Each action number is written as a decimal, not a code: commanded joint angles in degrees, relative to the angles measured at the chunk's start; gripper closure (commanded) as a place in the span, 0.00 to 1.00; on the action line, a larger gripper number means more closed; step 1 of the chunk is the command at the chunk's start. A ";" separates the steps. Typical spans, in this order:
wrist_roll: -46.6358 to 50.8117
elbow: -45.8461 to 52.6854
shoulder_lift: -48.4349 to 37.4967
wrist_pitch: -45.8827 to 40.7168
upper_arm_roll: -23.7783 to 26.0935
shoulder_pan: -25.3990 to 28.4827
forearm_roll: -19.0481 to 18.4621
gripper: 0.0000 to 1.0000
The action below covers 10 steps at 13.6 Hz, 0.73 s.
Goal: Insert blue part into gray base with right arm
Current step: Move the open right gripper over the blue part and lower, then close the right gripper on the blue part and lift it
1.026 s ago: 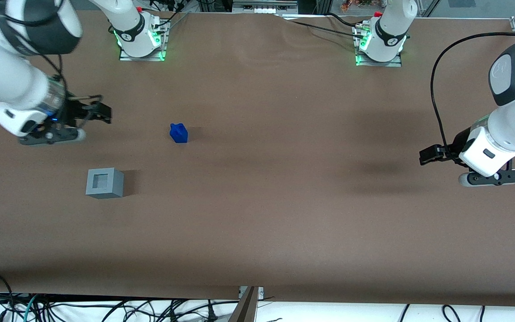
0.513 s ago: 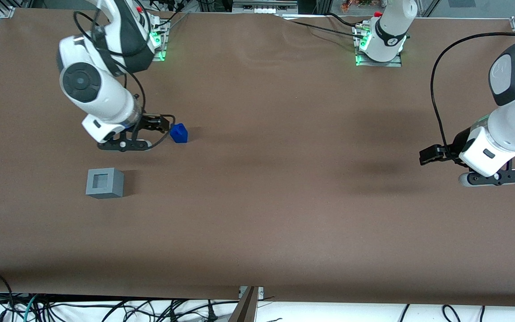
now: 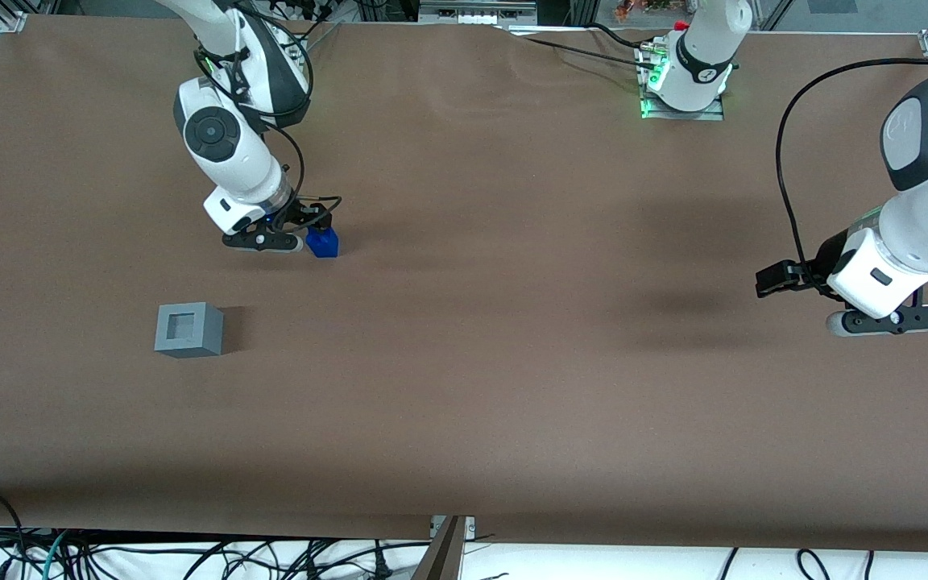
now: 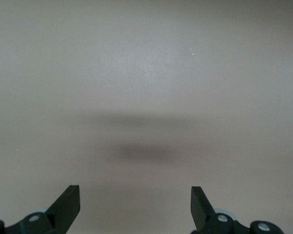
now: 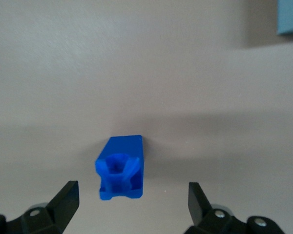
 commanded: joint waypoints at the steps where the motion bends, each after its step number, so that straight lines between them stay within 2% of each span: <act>1: 1.84 -3.50 -1.12 3.95 1.32 -0.33 0.46 0.01; 10: 2.02 -3.41 5.21 11.77 2.46 -0.33 0.37 0.01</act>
